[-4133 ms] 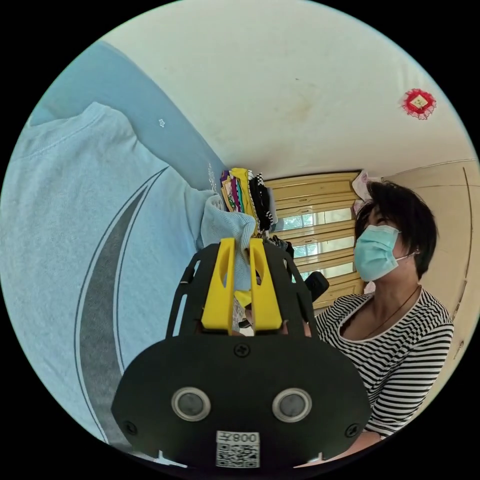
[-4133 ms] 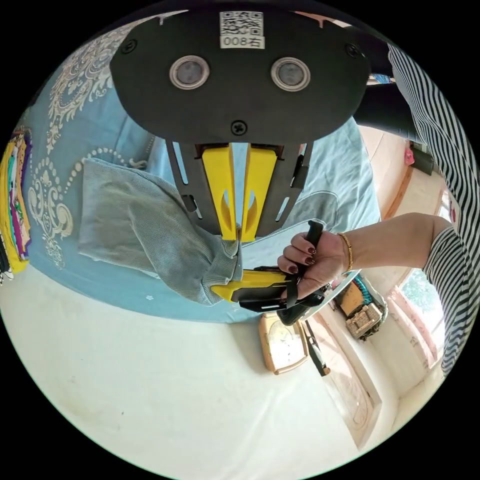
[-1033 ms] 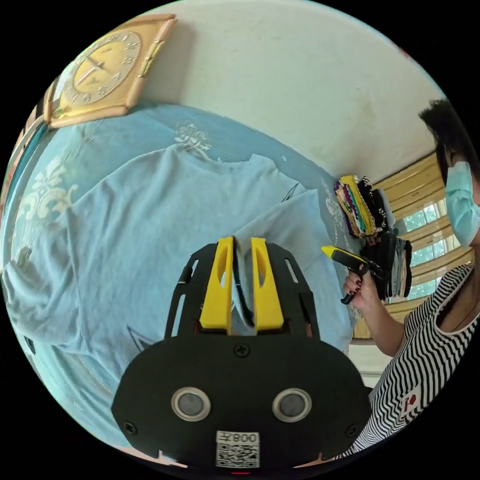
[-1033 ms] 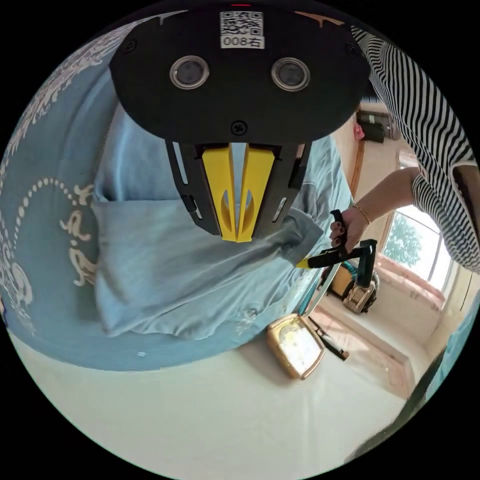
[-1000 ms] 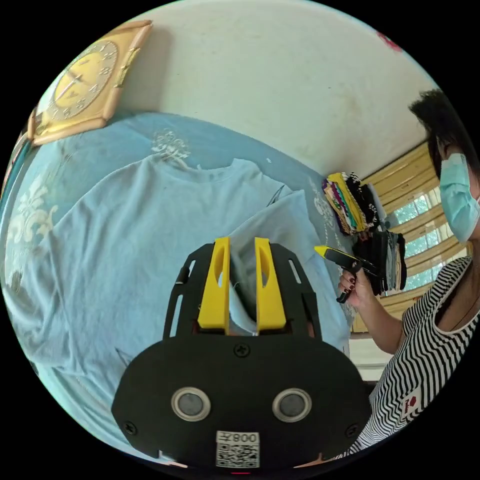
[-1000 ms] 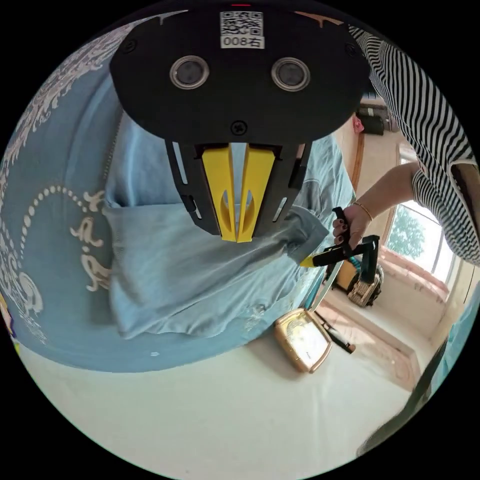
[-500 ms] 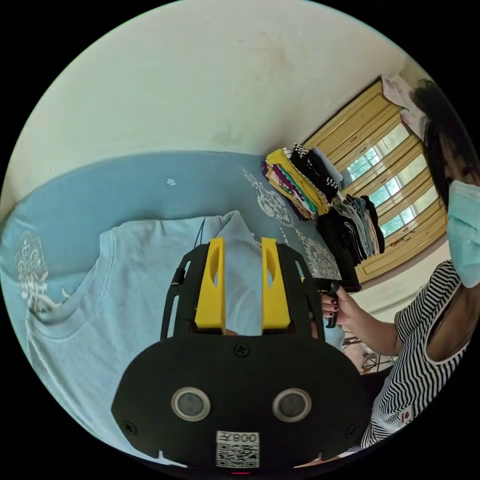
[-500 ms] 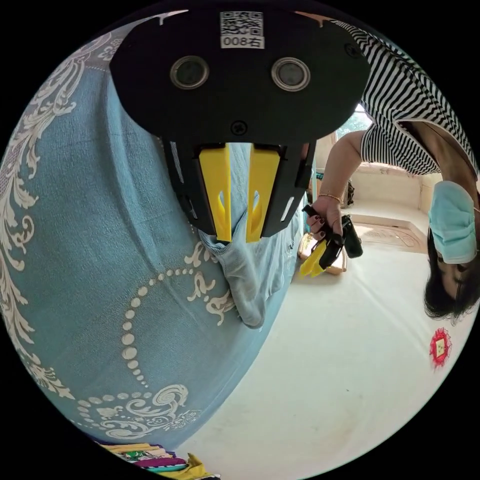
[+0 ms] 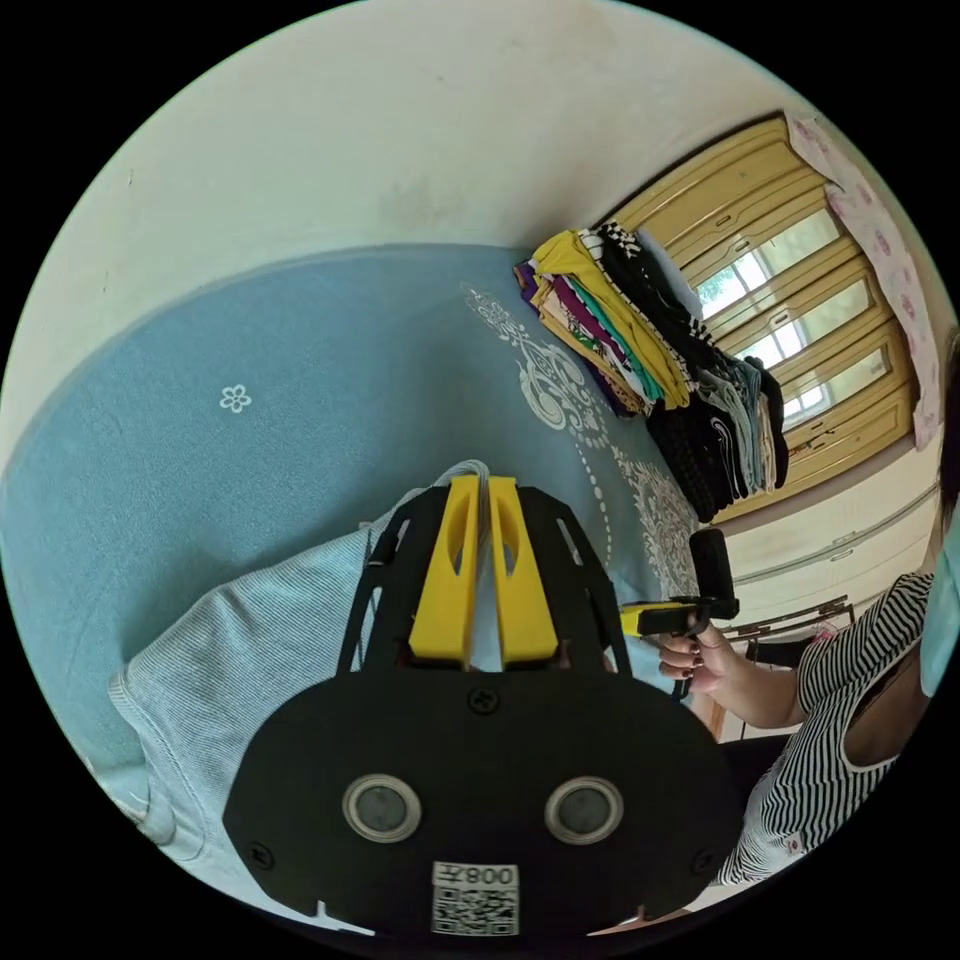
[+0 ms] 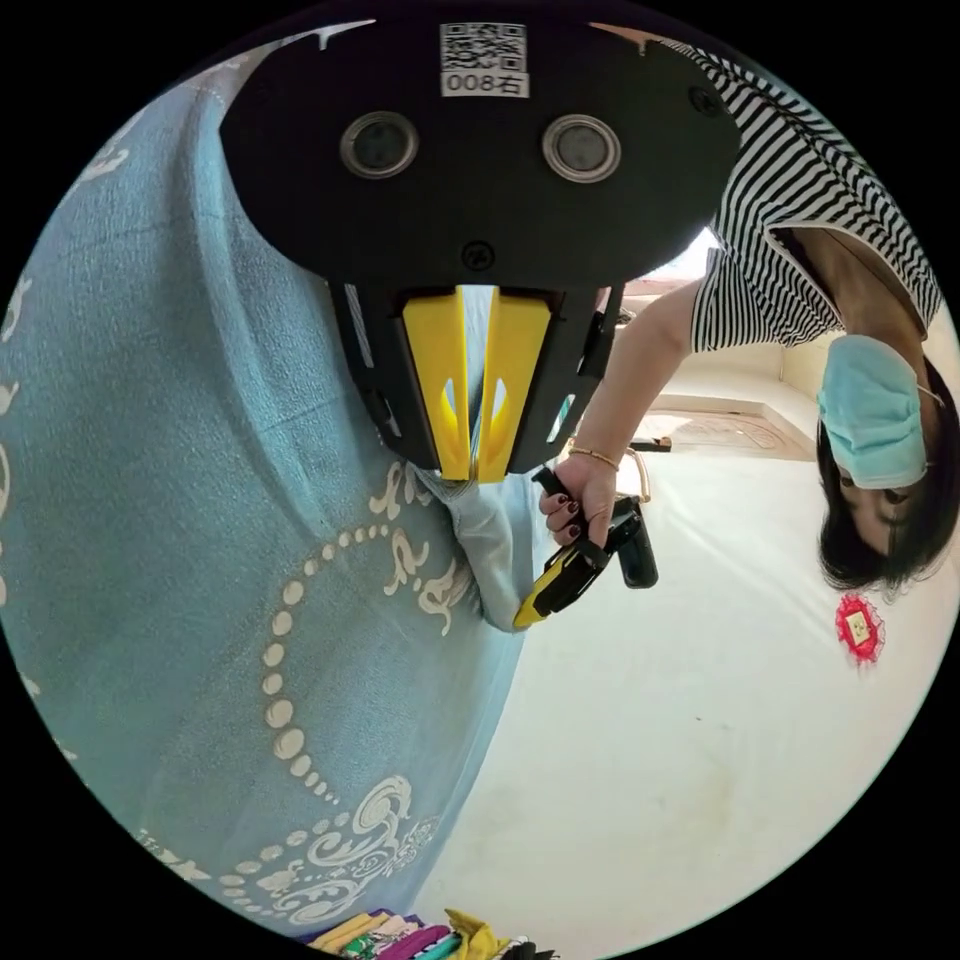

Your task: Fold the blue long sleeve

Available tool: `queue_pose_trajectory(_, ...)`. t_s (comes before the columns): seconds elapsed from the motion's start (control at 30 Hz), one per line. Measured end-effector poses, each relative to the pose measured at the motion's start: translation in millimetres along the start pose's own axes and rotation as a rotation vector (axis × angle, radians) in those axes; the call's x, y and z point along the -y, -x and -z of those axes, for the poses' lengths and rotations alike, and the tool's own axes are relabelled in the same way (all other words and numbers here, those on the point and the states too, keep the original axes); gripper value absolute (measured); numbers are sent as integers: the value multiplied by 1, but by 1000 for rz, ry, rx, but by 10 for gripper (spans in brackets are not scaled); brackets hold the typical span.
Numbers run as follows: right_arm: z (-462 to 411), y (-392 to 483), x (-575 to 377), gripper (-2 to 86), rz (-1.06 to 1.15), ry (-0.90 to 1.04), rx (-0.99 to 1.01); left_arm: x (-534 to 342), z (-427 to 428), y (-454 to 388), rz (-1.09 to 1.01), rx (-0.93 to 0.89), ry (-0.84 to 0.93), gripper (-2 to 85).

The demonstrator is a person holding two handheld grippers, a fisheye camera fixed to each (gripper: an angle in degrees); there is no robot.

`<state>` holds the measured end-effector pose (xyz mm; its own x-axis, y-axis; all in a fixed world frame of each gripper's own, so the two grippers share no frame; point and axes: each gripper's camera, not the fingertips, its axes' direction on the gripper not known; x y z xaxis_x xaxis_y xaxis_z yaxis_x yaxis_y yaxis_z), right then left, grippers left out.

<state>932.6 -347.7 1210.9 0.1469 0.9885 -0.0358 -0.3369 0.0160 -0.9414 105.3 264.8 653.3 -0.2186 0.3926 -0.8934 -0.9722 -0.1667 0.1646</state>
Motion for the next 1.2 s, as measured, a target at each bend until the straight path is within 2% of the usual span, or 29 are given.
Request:
queue_pose_trajectory(0.23,10,-22,-17,9,-64,-29,40,5,-20,15,56,6,12,23)
queue_pose_trajectory(0.33,9,-20,-19,10,-42,-4,37,7,-20,20,73,-49,5,31)
queue_pose_trajectory(0.53,18,-23,-42,8,-44,15,42,-6,30,14,91,3,-69,66)
queue_pose_trajectory(0.67,17,-12,-60,3,9,40,20,-50,79,-4,102,15,-142,66)
queue_pose_trajectory(0.87,-36,41,-44,0,288,129,-154,-128,89,-53,137,81,-56,28)
queue_pose_trajectory(1.0,-89,38,-36,0,363,196,-419,-145,79,-59,177,178,32,10)
queue_pose_trajectory(1.2,-111,30,-55,0,323,177,-377,-158,126,-67,240,141,-62,3)
